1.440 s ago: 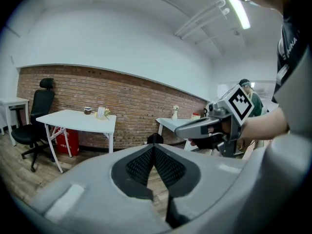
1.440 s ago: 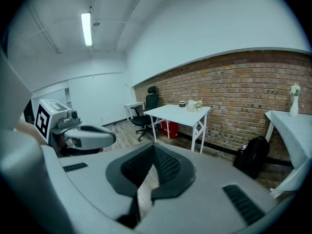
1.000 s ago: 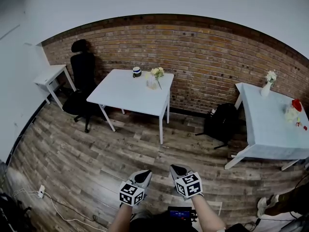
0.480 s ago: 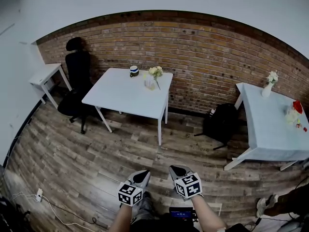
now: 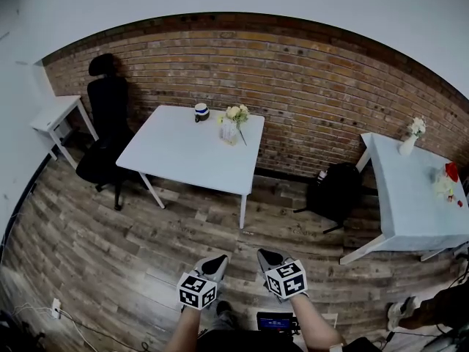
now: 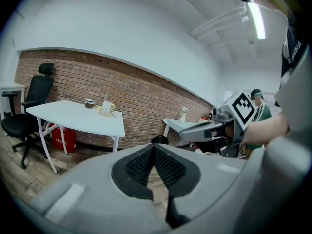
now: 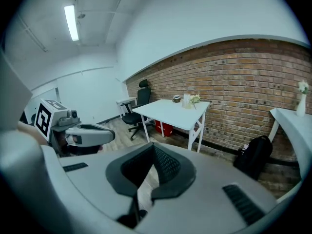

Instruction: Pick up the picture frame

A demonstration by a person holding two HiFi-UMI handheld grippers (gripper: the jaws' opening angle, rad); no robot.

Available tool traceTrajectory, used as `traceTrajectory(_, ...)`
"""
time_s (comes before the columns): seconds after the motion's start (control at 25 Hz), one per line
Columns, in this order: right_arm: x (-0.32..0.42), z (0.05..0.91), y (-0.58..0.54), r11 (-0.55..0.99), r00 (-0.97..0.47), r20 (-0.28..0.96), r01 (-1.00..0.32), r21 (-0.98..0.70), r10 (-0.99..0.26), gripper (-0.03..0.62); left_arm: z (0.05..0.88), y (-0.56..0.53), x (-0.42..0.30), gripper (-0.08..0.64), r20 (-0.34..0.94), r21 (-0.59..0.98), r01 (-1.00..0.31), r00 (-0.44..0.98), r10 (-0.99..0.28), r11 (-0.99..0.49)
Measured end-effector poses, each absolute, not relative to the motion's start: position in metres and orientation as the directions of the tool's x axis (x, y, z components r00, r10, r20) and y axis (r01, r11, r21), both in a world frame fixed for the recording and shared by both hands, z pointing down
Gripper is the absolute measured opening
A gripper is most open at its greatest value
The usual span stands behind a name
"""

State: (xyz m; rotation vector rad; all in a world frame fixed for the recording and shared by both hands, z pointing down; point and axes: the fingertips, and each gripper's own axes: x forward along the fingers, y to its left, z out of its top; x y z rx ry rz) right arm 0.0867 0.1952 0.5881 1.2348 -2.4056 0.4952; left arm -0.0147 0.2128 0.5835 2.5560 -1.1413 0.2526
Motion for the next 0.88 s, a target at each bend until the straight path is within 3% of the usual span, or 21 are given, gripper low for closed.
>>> traceTrajectory(0.88, 0.023, 0.596, 0.083, 0.494, -0.485, 0.522, -0.859, -0.135, -0.701, 0.008, 0.596, 0.101, -0.077, 0.012, 0.308, 0.258, -0.697, 0.715, -0.627, -0.669)
